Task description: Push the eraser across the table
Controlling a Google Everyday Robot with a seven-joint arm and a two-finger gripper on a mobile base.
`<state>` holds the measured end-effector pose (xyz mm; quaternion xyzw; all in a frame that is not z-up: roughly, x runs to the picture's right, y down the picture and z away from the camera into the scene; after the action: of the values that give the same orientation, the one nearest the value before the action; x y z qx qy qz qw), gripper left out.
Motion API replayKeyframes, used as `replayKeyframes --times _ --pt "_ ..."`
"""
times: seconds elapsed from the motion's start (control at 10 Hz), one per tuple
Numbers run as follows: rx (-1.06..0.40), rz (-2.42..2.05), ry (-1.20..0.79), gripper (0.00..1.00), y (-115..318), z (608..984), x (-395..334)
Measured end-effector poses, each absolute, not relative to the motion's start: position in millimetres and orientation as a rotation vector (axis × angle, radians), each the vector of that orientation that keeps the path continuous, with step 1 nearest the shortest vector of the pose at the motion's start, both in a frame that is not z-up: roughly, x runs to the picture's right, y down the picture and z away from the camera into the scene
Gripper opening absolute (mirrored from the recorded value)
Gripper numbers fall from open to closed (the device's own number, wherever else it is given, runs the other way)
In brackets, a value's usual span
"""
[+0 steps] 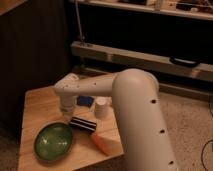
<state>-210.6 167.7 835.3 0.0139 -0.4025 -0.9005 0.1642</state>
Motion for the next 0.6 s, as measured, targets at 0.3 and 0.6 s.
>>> replayKeyframes --times 0.3,0.6 --pt "-0.007 -2.563 -1.153 0.02 173 830 -194" --pt "-0.042 -2.554 -1.153 0.02 176 827 -181"
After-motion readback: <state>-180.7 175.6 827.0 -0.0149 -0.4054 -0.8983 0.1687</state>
